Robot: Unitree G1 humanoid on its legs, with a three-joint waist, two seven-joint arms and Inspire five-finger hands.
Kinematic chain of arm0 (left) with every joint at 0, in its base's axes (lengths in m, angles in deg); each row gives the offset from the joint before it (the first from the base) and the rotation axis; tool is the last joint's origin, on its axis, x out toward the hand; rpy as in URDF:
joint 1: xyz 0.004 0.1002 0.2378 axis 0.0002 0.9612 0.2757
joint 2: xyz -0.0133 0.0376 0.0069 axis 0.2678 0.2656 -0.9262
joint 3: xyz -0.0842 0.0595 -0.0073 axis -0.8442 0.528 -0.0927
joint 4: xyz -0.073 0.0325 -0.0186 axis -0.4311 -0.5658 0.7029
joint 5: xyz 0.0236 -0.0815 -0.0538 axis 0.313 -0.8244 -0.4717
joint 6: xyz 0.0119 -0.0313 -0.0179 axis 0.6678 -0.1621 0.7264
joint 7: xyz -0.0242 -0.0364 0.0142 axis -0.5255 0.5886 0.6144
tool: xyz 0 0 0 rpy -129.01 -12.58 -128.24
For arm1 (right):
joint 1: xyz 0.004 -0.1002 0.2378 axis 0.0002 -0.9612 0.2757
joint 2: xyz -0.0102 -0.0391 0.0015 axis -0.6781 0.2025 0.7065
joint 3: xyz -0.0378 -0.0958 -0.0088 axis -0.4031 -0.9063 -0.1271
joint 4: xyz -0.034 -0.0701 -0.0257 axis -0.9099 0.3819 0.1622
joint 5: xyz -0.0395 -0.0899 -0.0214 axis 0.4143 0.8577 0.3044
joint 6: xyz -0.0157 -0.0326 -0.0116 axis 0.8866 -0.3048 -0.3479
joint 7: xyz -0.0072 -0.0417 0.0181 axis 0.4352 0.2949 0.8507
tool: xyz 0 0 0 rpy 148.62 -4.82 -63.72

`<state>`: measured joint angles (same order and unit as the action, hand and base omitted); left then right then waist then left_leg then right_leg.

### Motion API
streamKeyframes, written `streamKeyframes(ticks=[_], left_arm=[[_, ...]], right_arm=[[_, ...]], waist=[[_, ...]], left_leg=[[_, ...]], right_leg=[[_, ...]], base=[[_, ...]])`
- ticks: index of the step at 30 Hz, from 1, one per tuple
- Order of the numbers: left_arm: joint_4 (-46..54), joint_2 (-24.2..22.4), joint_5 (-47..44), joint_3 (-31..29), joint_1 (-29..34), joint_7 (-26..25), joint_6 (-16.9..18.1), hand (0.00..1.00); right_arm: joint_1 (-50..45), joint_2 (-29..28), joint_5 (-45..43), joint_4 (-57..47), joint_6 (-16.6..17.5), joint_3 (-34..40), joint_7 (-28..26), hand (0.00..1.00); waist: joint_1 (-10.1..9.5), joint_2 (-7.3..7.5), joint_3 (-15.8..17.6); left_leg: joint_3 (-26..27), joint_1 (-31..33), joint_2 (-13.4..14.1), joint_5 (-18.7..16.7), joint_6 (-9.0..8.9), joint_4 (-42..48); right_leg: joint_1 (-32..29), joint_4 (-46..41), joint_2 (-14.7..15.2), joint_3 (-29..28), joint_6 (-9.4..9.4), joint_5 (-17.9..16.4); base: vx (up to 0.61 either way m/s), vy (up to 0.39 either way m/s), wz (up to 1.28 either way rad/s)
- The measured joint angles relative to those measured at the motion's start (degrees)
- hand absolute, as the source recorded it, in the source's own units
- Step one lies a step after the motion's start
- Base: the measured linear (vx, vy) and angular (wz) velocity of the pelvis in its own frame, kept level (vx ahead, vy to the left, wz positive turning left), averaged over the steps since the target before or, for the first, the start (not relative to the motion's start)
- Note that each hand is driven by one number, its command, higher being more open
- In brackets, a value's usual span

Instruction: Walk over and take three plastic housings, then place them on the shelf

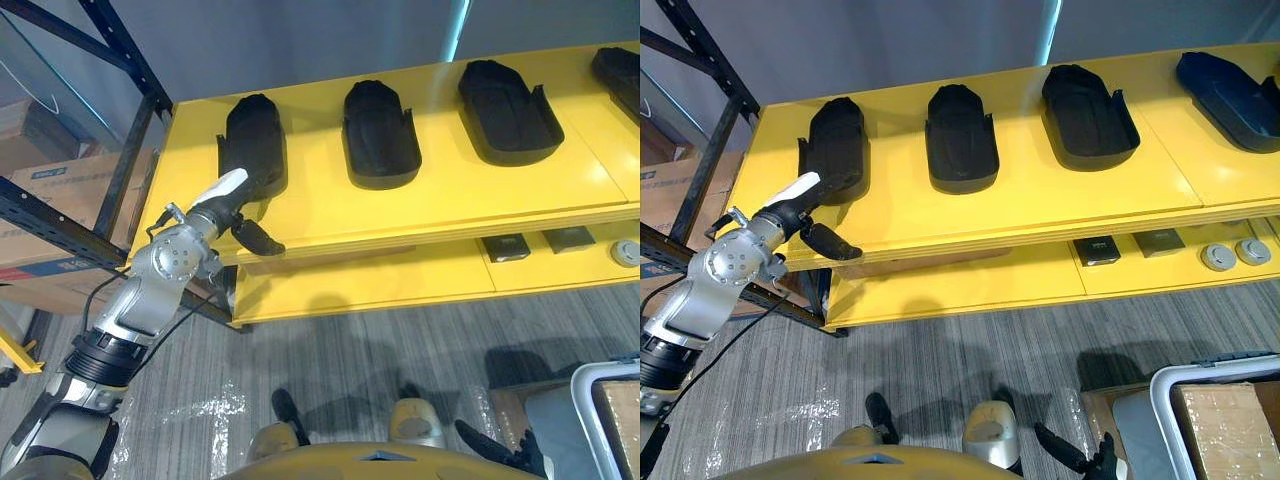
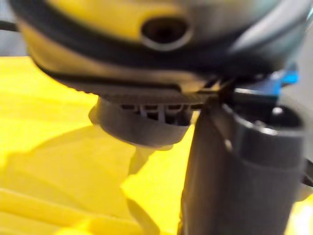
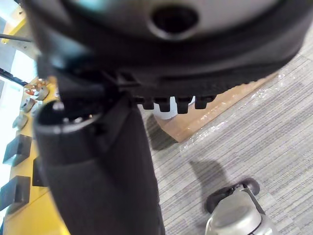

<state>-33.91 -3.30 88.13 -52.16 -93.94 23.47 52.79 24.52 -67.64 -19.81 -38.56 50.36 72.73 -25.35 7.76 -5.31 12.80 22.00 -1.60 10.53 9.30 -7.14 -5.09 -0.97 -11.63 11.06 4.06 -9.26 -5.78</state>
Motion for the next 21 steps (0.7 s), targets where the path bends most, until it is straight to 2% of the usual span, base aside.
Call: streamKeyframes(ticks=[3,21], left_arm=[[0.0,0.6,0.0,0.6,0.4,0.9,0.3,1.00],[0.1,1.6,1.5,0.6,1.5,4.9,2.2,1.00]], right_arm=[[0.0,-0.5,0.0,1.2,0.0,0.4,0.0,1.00],[0.0,-0.9,0.1,1.8,0.0,2.2,0.0,1.00]], waist=[[0.04,0.14,-1.2],[-0.12,0.32,-2.4]], left_leg=[[0.0,-0.1,0.0,0.0,-0.05,0.0],[0.1,-0.8,0.1,0.0,-0.24,0.0]], right_leg=[[0.1,0.2,0.0,0.0,0.01,0.0],[1.2,0.9,0.0,0.0,-0.04,0.3]], base=[[0.00,0.000,0.00],[0.00,0.000,0.00]])
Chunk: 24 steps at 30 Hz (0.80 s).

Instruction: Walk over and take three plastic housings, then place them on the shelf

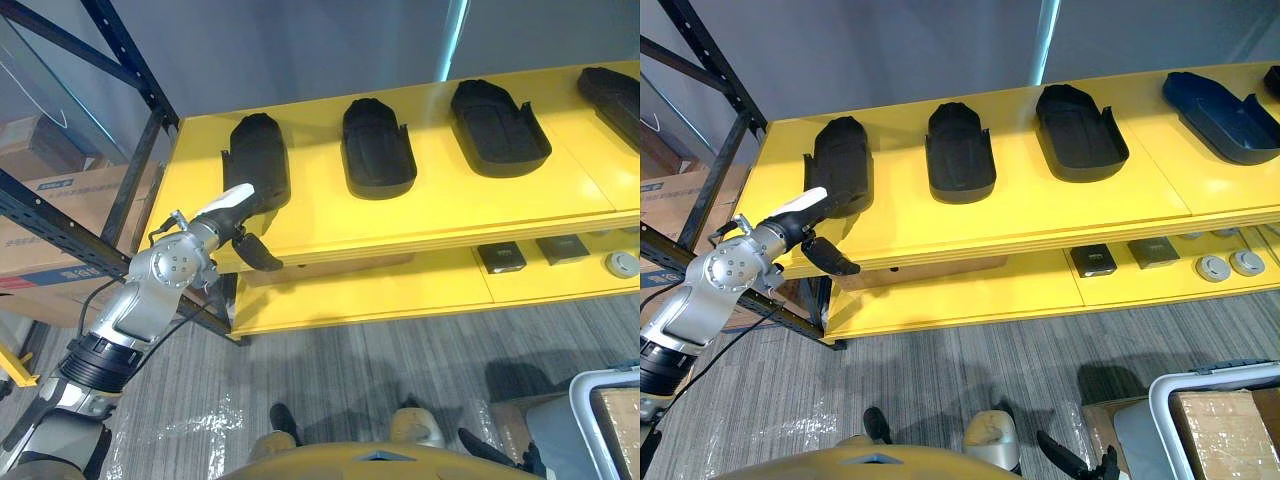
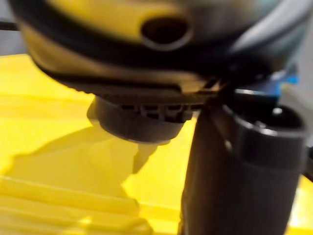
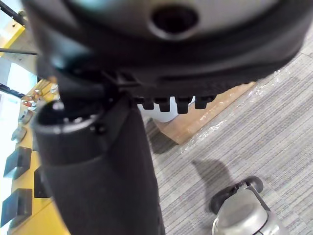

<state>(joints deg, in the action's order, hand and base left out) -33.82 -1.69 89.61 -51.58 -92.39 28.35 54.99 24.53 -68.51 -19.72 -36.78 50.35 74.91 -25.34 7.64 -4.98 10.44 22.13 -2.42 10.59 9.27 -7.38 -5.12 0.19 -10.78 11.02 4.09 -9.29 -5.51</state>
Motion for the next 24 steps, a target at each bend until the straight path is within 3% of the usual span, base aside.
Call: streamKeyframes(ticks=[24], left_arm=[[0.0,0.2,0.4,-0.3,0.0,1.4,0.2,1.00]], right_arm=[[0.0,0.0,1.0,0.4,-1.1,1.4,-0.1,1.00]], waist=[[-1.15,0.37,-2.1]], left_leg=[[0.0,-0.1,0.0,0.0,0.04,0.0]], right_leg=[[1.0,1.9,-0.1,0.2,-0.14,1.2]], base=[[0.00,0.000,0.00]])
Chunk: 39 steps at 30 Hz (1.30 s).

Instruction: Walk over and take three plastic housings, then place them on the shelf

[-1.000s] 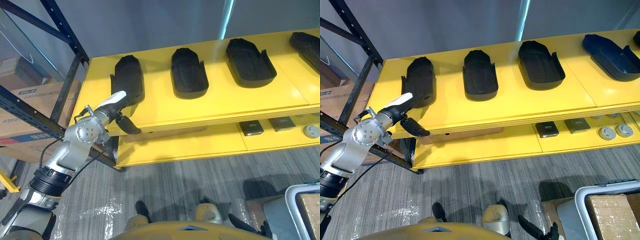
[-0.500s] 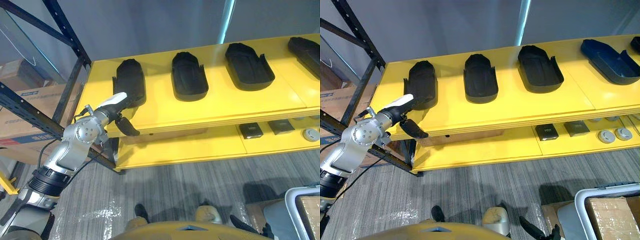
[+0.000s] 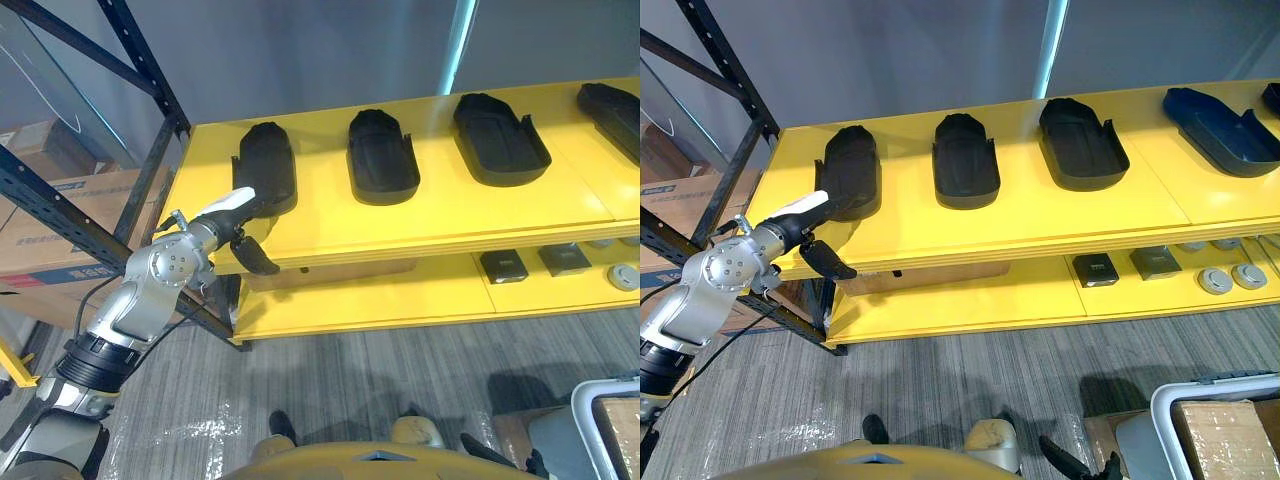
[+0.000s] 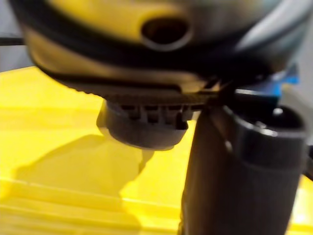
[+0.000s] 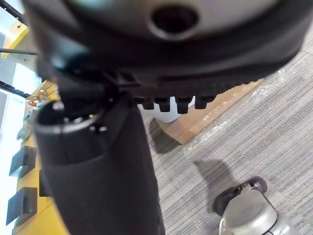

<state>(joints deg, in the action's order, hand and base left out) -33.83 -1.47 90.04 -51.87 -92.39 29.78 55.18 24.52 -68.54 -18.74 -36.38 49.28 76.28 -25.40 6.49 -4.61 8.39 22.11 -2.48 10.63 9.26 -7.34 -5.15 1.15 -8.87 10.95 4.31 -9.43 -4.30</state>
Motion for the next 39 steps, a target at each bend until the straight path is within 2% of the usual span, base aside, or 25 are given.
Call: streamKeyframes(ticks=[3,6,12,13,15,17,19,24,30,32,39], left_arm=[[0.0,0.0,-0.8,-0.2,0.0,-3.6,0.0,1.00],[0.0,-0.2,-3.3,-1.7,0.0,-10.1,0.9,1.00],[0.3,-2.1,-4.8,-4.9,0.0,-29.2,5.4,1.00],[0.3,-2.3,-4.7,-4.9,0.0,-30.2,5.7,1.00],[1.2,-3.5,-4.3,-5.4,0.3,-36.0,7.0,1.00],[2.5,-4.7,-4.0,-6.3,0.5,-37.2,7.1,1.00],[2.9,-5.3,-2.7,-6.4,0.7,-37.0,7.1,1.00],[2.9,-5.3,-1.8,-5.2,2.7,-30.8,5.2,1.00],[2.0,-5.3,-1.9,-1.1,2.7,-24.2,-0.9,1.00],[1.5,-5.3,-1.9,-0.9,2.7,-23.7,-1.8,1.00],[0.8,-5.3,-2.0,-0.9,2.1,-20.3,-3.0,1.00]], right_arm=[[0.0,0.0,0.0,0.0,0.0,0.5,0.0,1.00],[0.0,0.0,0.0,0.0,0.0,0.8,0.0,1.00],[0.1,0.0,0.0,1.4,0.1,0.8,0.0,1.00],[0.1,0.0,0.0,1.5,0.1,0.8,0.0,1.00],[0.1,0.0,0.0,2.6,0.1,0.8,0.0,1.00],[0.1,0.0,0.0,2.8,0.1,0.7,0.0,1.00],[0.6,0.0,0.0,3.3,0.1,0.7,0.0,1.00],[1.5,0.0,-0.1,3.5,0.0,-0.9,-0.2,1.00],[1.7,0.0,-0.2,3.5,-0.1,-1.5,-0.9,1.00],[1.8,0.0,-0.2,3.5,-0.1,-1.5,-1.0,1.00],[1.8,0.0,-0.2,3.5,-0.1,-1.5,-1.1,1.00]], waist=[[-0.04,0.25,-0.3],[-0.03,0.65,-0.6],[0.00,0.96,-0.8],[0.00,0.98,-0.8],[0.00,1.29,-1.0],[0.04,1.55,-1.1],[0.04,1.72,-1.1],[0.27,1.81,-1.0],[1.16,2.54,-0.4],[1.52,2.57,-0.2],[1.65,1.38,0.9]], left_leg=[[0.0,-0.1,0.0,0.0,0.05,0.0],[0.0,-0.1,0.0,0.0,0.06,0.0],[0.0,-0.6,0.0,0.0,-0.05,0.0],[0.1,-0.6,0.0,0.0,-0.05,0.0],[0.1,-0.6,0.0,-0.1,-0.13,0.0],[0.2,-0.6,0.0,-0.2,-0.18,0.0],[0.3,-0.6,0.0,-0.2,-0.19,0.0],[1.2,-0.5,0.0,-0.3,-0.10,0.0],[1.3,-0.1,-0.1,0.0,0.27,0.0],[1.4,-0.1,-0.1,0.0,0.26,0.0],[1.9,-0.2,-0.1,-0.1,0.15,0.0]], right_leg=[[0.1,0.0,0.0,0.0,0.01,0.1],[0.2,0.0,0.0,0.0,0.03,0.1],[1.3,1.5,-0.1,0.0,0.03,0.9],[1.3,1.6,-0.1,0.0,0.03,0.9],[1.4,1.8,-0.1,0.0,0.06,1.0],[1.2,1.9,-0.1,-0.1,0.26,0.8],[0.9,1.9,-0.1,-0.3,0.43,0.7],[-0.1,1.9,-0.1,-1.5,0.42,0.8],[-0.2,1.7,-0.1,-1.6,-0.04,1.2],[-0.3,1.7,-0.1,-1.7,-0.02,1.2],[-0.9,0.9,-0.1,-2.1,0.21,1.0]], base=[[0.00,0.000,0.00],[0.00,0.000,0.00],[0.00,0.000,0.00],[0.00,0.000,0.00],[0.00,0.000,0.00],[-0.01,-0.003,-0.02],[-0.03,-0.004,-0.05],[-0.01,-0.005,-0.09],[0.02,-0.008,0.00],[0.01,-0.007,-0.02],[0.00,-0.005,-0.02]])
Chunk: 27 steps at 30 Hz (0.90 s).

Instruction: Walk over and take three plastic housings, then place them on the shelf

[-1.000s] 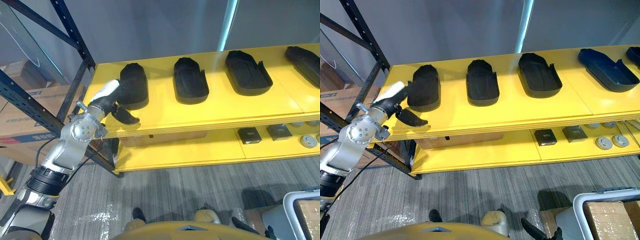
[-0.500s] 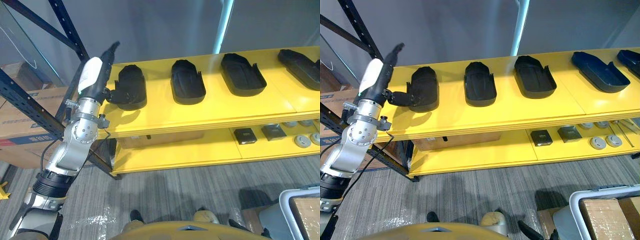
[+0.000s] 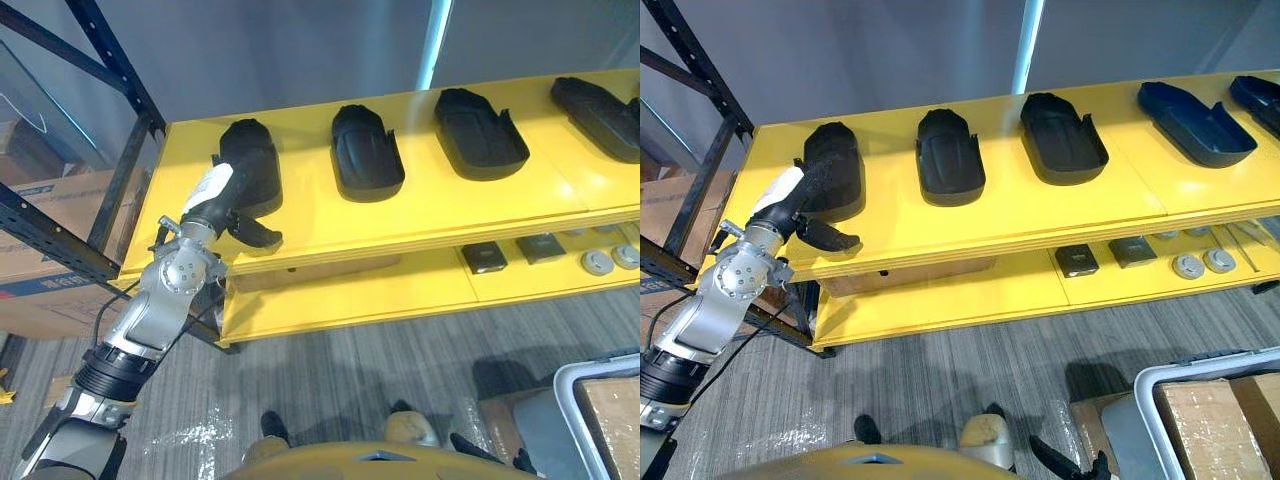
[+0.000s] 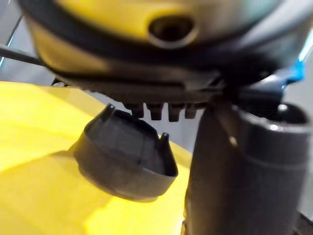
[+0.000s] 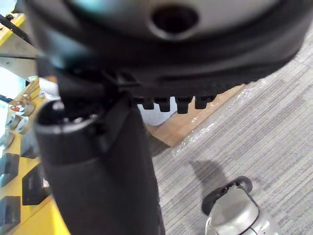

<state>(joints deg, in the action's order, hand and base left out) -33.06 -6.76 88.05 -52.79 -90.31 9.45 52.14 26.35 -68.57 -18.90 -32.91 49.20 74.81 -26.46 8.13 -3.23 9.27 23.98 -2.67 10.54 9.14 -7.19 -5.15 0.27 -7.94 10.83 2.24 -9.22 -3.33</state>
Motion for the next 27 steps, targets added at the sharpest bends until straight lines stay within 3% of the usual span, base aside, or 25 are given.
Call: streamKeyframes(ticks=[4,8,14,27], left_arm=[[-1.3,0.0,0.0,0.0,-1.0,4.1,0.0,1.00],[-1.4,0.0,0.1,0.3,-1.5,12.1,0.0,1.00],[-1.2,0.1,2.5,1.4,-2.4,17.7,-0.8,1.00],[-2.0,0.3,2.4,1.1,-2.4,19.2,-1.3,1.00]], right_arm=[[0.0,0.0,0.0,-0.1,0.0,0.0,0.0,1.00],[0.0,0.0,0.0,-0.3,0.0,0.1,0.0,1.00],[-0.2,0.0,0.0,-0.3,0.0,1.3,0.2,1.00],[-0.3,0.0,0.0,-0.3,-0.1,3.0,0.2,1.00]], waist=[[0.01,-0.39,0.3],[-0.02,-0.53,0.4],[-0.04,-1.01,0.3],[-0.11,-1.87,0.0]], left_leg=[[0.1,0.0,0.0,-0.1,-0.05,0.0],[0.1,0.0,0.0,-0.2,-0.16,0.0],[0.1,-0.3,0.0,-0.3,-0.32,0.0],[0.1,-0.8,0.0,-0.5,-0.45,0.0]], right_leg=[[0.0,0.0,0.0,0.0,-0.06,0.0],[0.0,0.0,0.0,0.0,-0.08,0.0],[0.3,0.0,0.1,0.1,-0.14,0.1],[0.9,0.1,0.1,0.3,-0.15,0.1]], base=[[0.00,0.000,0.00],[0.00,0.000,0.00],[0.00,0.000,0.00],[0.00,0.000,0.00]])
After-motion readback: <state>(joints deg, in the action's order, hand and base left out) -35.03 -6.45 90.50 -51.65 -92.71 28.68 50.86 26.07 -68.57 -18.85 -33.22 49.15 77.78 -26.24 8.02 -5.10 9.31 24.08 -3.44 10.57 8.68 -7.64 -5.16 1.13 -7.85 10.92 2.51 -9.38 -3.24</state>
